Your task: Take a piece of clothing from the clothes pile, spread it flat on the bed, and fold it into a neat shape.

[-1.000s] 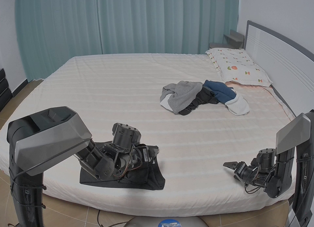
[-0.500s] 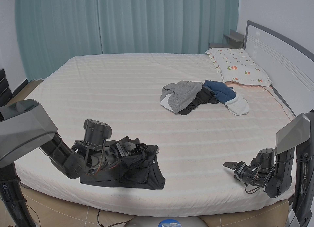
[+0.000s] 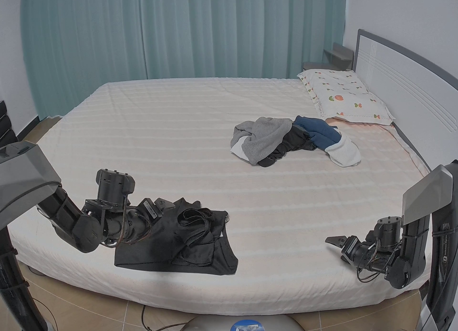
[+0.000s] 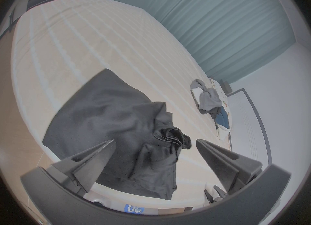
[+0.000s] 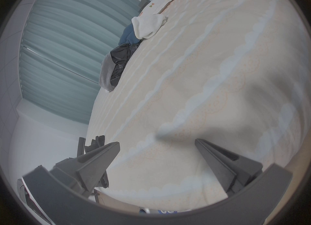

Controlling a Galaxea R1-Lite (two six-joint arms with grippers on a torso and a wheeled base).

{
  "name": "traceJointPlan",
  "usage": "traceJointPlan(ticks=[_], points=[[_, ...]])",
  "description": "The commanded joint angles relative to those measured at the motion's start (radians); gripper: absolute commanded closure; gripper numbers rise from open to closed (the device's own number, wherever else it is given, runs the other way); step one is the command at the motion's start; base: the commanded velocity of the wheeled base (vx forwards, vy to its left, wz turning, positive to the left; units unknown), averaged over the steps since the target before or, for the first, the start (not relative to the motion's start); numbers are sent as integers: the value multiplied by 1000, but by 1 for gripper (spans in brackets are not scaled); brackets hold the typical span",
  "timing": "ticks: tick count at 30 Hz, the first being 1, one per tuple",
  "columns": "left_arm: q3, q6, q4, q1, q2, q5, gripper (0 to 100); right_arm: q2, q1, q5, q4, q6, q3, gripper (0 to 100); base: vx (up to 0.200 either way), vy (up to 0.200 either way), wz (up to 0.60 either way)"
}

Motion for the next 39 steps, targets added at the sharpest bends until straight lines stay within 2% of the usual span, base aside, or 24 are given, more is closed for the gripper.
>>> traceJointPlan(ticks=[1,3,4,9,12,15,18,20,21,26,34,39], points=[[40,-1,-6,62,-27,-35,0,0,1,0,-11,0,-1,0,0,200,0],[49,-3,-6,80,-30,-49,0,0,1,0,-11,1,-3,0,0,200,0],[69,-7,-8,102,-36,-80,0,0,1,-2,-11,1,-6,0,0,200,0],[110,-39,-23,119,-31,-140,0,-14,10,-17,-11,-6,-15,0,0,200,0],[135,-44,-71,142,-7,-193,0,-124,63,-43,-9,-19,0,0,0,200,0],[136,-55,-92,143,11,-192,0,-160,102,-45,-9,-17,15,0,0,200,0],[138,-122,-106,142,38,-200,0,-184,154,-71,-9,-34,-14,0,0,200,0],[138,-122,-107,139,45,-190,0,-195,169,-71,-4,-42,-26,0,0,200,0],[144,-127,-123,136,48,-180,0,-210,211,-71,31,-66,-63,0,0,200,0],[175,-128,-184,136,53,-178,0,-239,283,-66,149,-77,-164,0,0,200,0],[195,-124,-219,136,64,-178,0,-229,399,-60,483,-77,-525,0,0,200,0],[198,-119,-219,129,64,-178,0,-204,439,-54,506,-54,-587,0,0,200,0]])
